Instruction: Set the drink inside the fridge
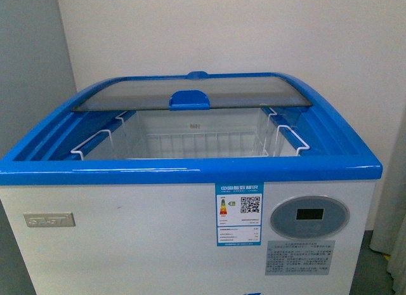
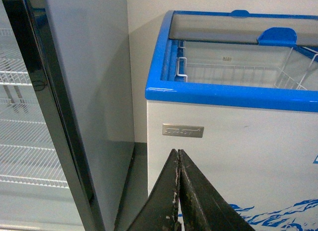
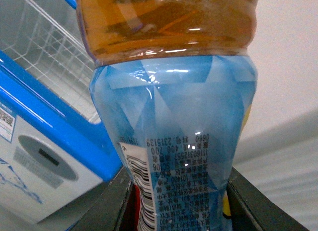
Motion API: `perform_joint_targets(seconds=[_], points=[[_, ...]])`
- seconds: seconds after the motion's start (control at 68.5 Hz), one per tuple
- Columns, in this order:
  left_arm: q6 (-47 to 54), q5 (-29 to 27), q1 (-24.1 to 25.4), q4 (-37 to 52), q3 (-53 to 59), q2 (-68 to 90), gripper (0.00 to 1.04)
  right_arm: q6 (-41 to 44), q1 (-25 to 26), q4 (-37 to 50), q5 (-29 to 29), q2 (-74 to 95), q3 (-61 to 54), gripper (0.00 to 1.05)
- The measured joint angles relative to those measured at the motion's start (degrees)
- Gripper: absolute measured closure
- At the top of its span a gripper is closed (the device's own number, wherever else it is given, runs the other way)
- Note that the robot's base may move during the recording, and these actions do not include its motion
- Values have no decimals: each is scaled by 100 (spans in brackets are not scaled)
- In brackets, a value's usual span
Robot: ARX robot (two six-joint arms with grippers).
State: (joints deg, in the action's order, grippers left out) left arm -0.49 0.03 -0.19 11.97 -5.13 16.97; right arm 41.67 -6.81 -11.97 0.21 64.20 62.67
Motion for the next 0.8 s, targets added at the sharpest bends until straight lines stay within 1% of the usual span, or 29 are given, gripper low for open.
perform_joint_targets(seconds=[0.058, 0.088, 0.102, 0.146, 0.175, 0.263, 0.409, 0.526, 0.599, 0.657, 0.803], points=[[2, -2, 0, -48, 68, -103, 102, 861, -264, 219, -31, 380, 214, 68], [2, 0, 0, -63, 83, -133, 102, 1113, -328, 282, -24, 490, 262, 68], [2, 0, 0, -79, 98, -164, 102, 1368, -382, 339, 2, 599, 304, 68], [2, 0, 0, -92, 125, -210, 102, 1681, -452, 444, 17, 761, 345, 68], [2, 0, 0, -120, 146, -254, 102, 2122, -507, 590, 44, 925, 369, 68], [2, 0, 0, -186, 186, -361, 102, 3008, -586, 1010, 168, 1388, 407, 69], [4, 0, 0, -282, 251, -535, 102, 4299, -595, 1650, 168, 2107, 448, 69], [4, 0, 0, -339, 341, -761, 102, 4784, -634, 1982, 184, 2568, 614, 69], [7, 15, 0, -1019, 431, -1340, 102, 4942, -697, 2103, 258, 2874, 815, 69], [4, -2, 0, -1154, 433, -1561, 102, 4946, -754, 2175, 337, 3110, 1010, 69], [7, -2, 0, -1176, 433, -1652, 102, 4835, -927, 2238, 514, 3700, 1609, 69]])
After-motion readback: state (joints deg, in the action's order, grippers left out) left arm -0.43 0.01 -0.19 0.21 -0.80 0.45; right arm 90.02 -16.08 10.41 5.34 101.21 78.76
